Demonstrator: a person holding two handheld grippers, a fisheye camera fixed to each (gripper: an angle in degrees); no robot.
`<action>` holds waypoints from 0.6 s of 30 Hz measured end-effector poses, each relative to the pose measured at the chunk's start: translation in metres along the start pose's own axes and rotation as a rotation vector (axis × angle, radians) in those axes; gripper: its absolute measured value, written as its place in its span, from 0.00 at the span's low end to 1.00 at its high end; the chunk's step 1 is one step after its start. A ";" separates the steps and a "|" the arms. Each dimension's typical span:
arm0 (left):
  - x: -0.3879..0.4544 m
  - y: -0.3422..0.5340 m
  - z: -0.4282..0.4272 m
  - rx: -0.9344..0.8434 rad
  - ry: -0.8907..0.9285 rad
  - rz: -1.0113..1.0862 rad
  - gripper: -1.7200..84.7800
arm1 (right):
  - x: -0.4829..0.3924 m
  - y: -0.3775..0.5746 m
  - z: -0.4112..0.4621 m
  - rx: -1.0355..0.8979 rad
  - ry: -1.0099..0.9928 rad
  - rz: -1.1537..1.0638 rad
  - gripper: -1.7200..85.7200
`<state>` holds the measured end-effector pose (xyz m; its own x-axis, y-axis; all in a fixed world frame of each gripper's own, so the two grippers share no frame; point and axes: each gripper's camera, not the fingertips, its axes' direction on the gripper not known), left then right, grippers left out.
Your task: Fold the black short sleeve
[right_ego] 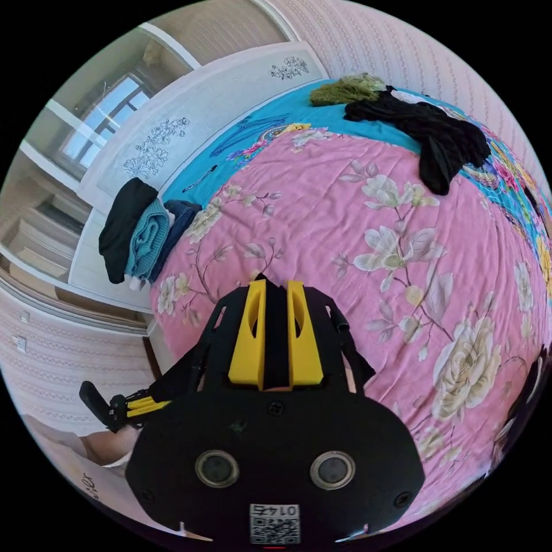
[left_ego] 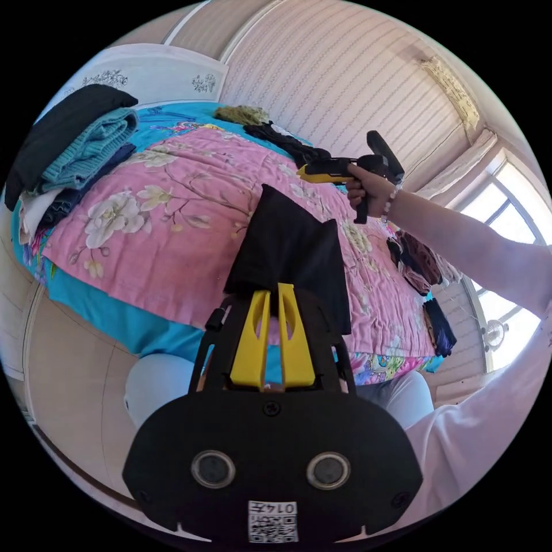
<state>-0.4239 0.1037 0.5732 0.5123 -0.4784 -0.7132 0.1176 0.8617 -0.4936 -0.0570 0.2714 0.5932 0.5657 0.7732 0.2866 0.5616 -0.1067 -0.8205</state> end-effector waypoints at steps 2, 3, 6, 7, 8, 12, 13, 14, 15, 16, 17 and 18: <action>-0.003 -0.006 -0.009 -0.030 0.011 -0.023 0.04 | -0.008 -0.002 0.003 -0.023 0.034 -0.053 0.09; -0.006 -0.008 -0.018 -0.035 0.002 -0.041 0.04 | -0.014 -0.004 0.008 -0.046 0.064 -0.093 0.10; -0.016 -0.012 -0.042 -0.013 -0.032 -0.115 0.05 | -0.031 -0.008 0.027 -0.098 0.129 -0.195 0.12; -0.018 -0.015 -0.050 0.008 -0.042 -0.138 0.05 | -0.038 -0.010 0.038 -0.124 0.138 -0.228 0.14; -0.018 -0.017 -0.053 0.020 -0.044 -0.143 0.06 | -0.042 -0.011 0.044 -0.136 0.139 -0.244 0.15; 0.002 -0.048 -0.056 0.060 -0.028 -0.105 0.12 | -0.065 -0.017 0.084 -0.200 0.152 -0.311 0.19; 0.012 -0.058 -0.050 0.052 -0.030 -0.078 0.13 | -0.068 -0.018 0.093 -0.232 0.144 -0.303 0.18; 0.016 -0.063 -0.045 0.038 -0.038 -0.067 0.14 | -0.069 -0.018 0.097 -0.244 0.134 -0.296 0.18; 0.021 -0.070 -0.035 -0.002 -0.045 -0.066 0.15 | -0.070 -0.017 0.101 -0.250 0.111 -0.284 0.17; 0.026 -0.076 -0.025 -0.055 -0.016 -0.087 0.16 | -0.072 -0.014 0.101 -0.246 0.066 -0.277 0.15; 0.029 -0.078 -0.022 -0.074 -0.007 -0.092 0.16 | -0.073 -0.013 0.101 -0.251 0.045 -0.272 0.13; 0.039 -0.081 -0.022 -0.075 -0.053 -0.067 0.15 | -0.074 -0.010 0.100 -0.265 0.015 -0.267 0.10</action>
<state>-0.4323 0.0116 0.5742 0.5496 -0.5231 -0.6514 0.0898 0.8122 -0.5764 -0.1648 0.2774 0.5303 0.3855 0.7866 0.4823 0.8265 -0.0621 -0.5595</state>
